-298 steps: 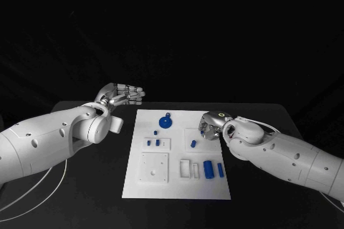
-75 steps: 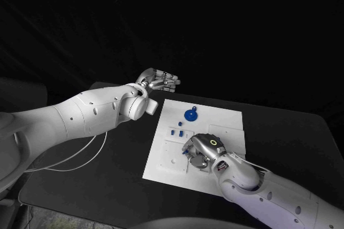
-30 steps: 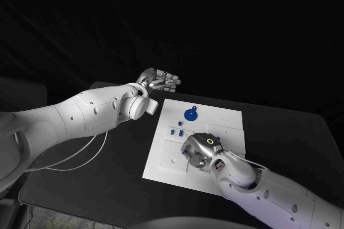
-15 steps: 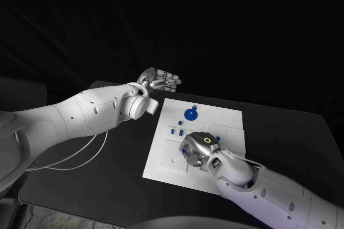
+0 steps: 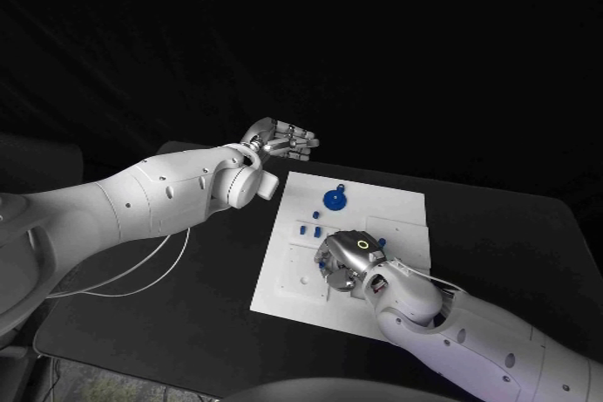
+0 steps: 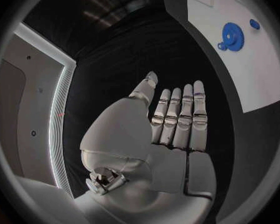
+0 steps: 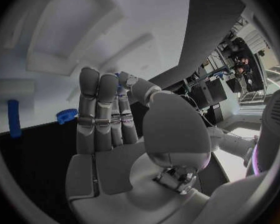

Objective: Assemble the parts on the task board

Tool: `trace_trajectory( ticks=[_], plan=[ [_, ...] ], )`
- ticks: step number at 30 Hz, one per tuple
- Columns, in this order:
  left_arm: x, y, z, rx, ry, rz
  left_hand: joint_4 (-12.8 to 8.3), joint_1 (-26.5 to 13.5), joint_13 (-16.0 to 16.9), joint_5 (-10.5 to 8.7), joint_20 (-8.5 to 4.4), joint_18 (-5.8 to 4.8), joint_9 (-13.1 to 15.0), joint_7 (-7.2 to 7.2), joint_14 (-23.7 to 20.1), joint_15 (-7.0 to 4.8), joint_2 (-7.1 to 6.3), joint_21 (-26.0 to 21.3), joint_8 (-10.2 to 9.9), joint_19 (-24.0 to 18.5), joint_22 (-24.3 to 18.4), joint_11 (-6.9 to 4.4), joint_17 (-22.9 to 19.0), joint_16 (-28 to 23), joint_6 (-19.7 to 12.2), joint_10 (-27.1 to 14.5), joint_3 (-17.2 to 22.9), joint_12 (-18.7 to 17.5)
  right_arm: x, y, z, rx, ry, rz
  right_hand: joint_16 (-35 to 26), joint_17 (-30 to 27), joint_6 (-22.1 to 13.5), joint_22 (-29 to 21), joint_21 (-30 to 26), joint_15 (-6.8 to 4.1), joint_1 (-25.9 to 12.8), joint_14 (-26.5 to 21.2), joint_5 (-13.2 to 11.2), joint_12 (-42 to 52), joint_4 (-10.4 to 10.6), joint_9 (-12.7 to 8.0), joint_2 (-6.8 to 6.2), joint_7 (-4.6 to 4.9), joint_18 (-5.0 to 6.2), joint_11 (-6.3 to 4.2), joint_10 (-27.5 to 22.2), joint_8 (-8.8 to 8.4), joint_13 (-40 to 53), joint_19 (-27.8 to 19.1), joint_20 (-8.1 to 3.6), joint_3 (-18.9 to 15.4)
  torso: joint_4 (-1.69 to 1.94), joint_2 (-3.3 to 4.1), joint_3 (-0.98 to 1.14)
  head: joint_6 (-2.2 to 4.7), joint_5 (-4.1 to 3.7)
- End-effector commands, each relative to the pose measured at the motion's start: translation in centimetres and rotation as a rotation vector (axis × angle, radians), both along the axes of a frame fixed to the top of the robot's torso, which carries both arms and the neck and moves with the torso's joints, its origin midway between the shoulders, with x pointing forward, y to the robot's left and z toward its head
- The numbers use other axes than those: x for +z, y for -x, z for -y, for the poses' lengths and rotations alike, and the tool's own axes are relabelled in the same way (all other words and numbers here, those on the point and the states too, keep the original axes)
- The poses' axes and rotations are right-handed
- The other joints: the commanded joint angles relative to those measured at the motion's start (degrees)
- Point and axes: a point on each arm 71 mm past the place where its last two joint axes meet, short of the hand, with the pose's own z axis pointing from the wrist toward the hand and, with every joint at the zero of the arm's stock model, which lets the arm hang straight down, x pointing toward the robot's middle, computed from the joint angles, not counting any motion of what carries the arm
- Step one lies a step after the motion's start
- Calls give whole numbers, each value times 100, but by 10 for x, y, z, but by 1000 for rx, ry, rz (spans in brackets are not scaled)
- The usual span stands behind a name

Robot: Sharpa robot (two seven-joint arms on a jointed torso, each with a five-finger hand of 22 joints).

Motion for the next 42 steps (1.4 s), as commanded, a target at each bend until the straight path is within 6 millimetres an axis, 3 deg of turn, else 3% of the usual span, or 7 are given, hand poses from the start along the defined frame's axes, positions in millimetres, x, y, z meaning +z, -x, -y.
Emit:
trace_trajectory(
  ticks=[1, 5, 12, 27, 29, 35, 42],
  plan=[
    [1, 0, 2, -18, 2, 2, 9, 3, -6, -6, 23, 78, -8, 4, -38, 10, 49, 13, -20, 14, -8, -13, -6, -7, -30, -37, -32, -10, -3, 1, -1, 15, -4, -24, -24, -7, -160, -2, -41, 107, -78, -5, 106, -9, 5, -36, -151, 51, 117, 139, -493, -11, -30, -10, 88, -122, -3, 2, 4, -5, 4],
    [1, 0, 2, -18, 0, 2, 11, 1, -6, -5, 23, 79, -8, 4, -39, 10, 50, 13, -20, 14, -8, -14, -6, -6, -33, -37, -33, -9, 0, 1, 0, 7, -48, -15, -41, -45, -500, -83, -167, 189, -84, -10, 225, -3, 24, -39, -300, 44, 220, 237, -925, -5, -24, 20, 202, -617, 2, 3, 3, 1, -2],
    [1, 0, 2, -23, -10, 7, 16, -1, -6, -5, 24, 80, -8, 5, -41, 9, 50, 12, -20, 14, -9, -16, -6, -6, -38, -38, -34, -8, 2, 1, 2, -2, -83, -3, -145, -239, -835, -274, -448, 269, 238, -69, 239, 5, 104, -45, -245, 11, 328, 332, -1329, -8, -17, 48, 307, -1555, 4, 3, 1, 5, -15],
    [1, 1, 0, -30, -10, 9, 22, 0, -6, -6, 20, 95, -8, -26, -45, -46, 72, 30, -19, 48, -2, -68, -6, -4, -45, -38, -26, -9, 32, -8, 21, -42, -155, -25, -57, -309, -780, -317, -544, 219, 49, -21, 394, -6, 338, -46, -149, 15, 189, 254, -1025, -11, -24, 174, 252, -1668, -8, -3, -1, 83, -63],
    [1, 1, -1, -29, -10, 9, 21, -2, -7, -3, 4, 103, -8, -10, 57, -61, 83, 52, -19, 85, 8, -58, -5, -6, -59, -19, -24, -9, 42, -12, 28, -52, -175, -17, -29, -293, -745, -299, -522, 179, -20, 9, 371, 39, 382, -45, -79, 18, 168, 181, -762, -10, -28, 203, 224, -1536, -15, -3, -1, 100, -75],
    [1, 1, -7, -23, -11, 12, 14, 1, -6, -1, -9, 96, -8, -13, 86, -67, 96, 59, -19, 92, 11, -66, -6, -6, -59, 28, -19, -8, 63, -27, 58, -92, -213, -23, 57, -215, -696, -185, -426, 156, -161, 36, 423, 4, 358, -45, -139, 72, 84, 129, -509, -11, -27, 226, 172, -1067, -7, -4, 3, 162, -142],
    [2, 3, -16, -13, -13, 15, 12, -1, -6, 0, -13, 92, -8, -14, 95, -71, 100, 62, -18, 94, 13, -68, -7, -5, -53, 45, -17, -8, 66, -43, 94, -149, -155, -28, 53, -215, -905, -135, -430, 185, -183, -21, 577, 8, 335, -49, -233, 64, 84, 178, -705, -8, -26, 150, 196, -1250, -4, -1, 4, 218, -239]
  ],
)
